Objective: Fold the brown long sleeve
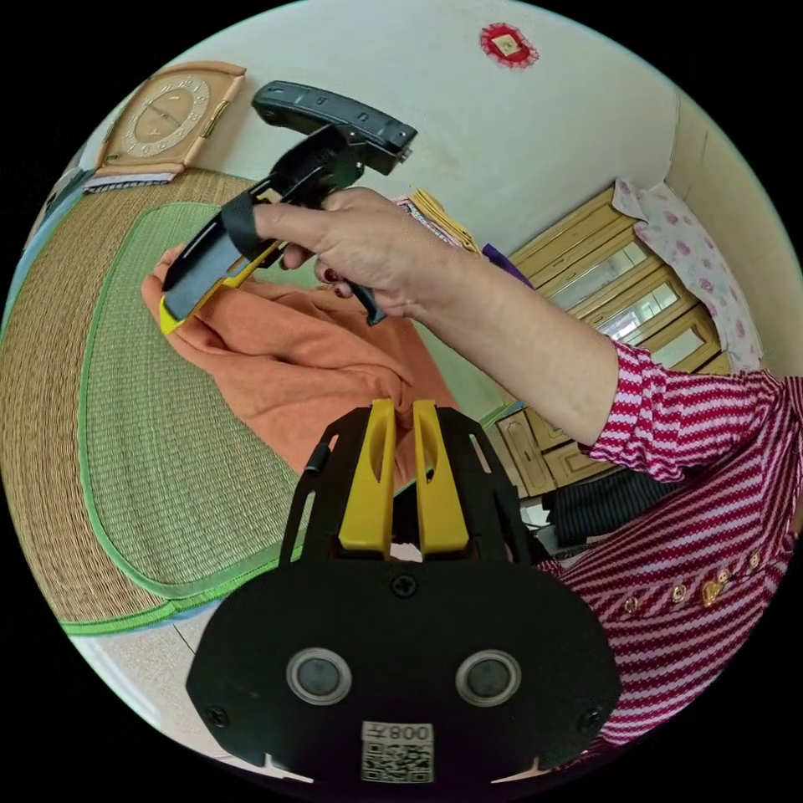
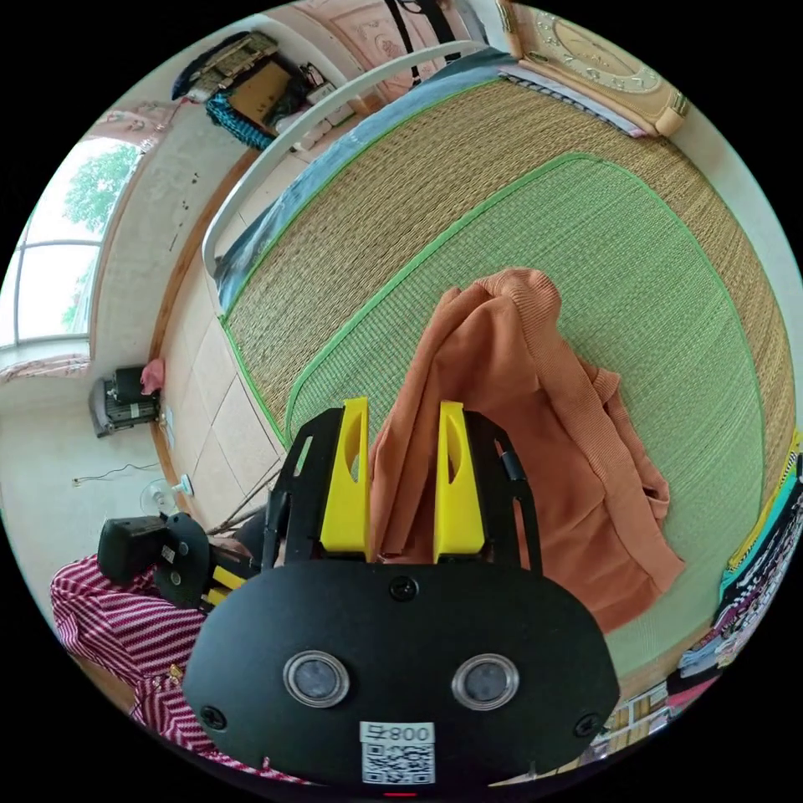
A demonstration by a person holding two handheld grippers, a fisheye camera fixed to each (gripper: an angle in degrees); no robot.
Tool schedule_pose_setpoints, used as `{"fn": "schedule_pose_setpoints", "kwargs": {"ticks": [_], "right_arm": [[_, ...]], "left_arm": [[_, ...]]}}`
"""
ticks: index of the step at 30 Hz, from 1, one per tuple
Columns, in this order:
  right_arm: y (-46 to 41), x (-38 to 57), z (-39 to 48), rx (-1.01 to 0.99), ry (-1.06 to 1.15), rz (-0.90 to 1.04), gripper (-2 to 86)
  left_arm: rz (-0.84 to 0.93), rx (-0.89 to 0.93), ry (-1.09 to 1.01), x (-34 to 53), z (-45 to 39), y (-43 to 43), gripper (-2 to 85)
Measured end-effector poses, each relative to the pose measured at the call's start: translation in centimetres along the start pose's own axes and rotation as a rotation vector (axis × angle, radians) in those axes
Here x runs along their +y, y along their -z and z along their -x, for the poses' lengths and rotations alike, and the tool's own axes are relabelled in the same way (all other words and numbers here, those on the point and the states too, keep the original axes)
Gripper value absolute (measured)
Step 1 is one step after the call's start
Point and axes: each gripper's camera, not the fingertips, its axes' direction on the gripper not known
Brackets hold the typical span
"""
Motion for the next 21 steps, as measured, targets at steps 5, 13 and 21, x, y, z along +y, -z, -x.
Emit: {"fn": "schedule_pose_setpoints", "kwargs": {"ticks": [5, 13, 21], "right_arm": [[-1.6, -0.8, 1.5, 0.115, -0.007, 0.065, 10.7], [4.1, 2.6, 1.8, 0.099, -0.012, -0.028, 3.7], [15.1, 15.2, -5.1, -0.075, -0.130, -0.246, 1.0]], "left_arm": [[0.019, -0.030, -0.033, 1.1, 1.7, -4.2, 3.6], [0.023, 0.010, -0.110, 2.5, 4.3, -8.0, 3.8], [0.121, 0.119, -0.288, 1.5, 3.6, -16.1, 3.5]]}}
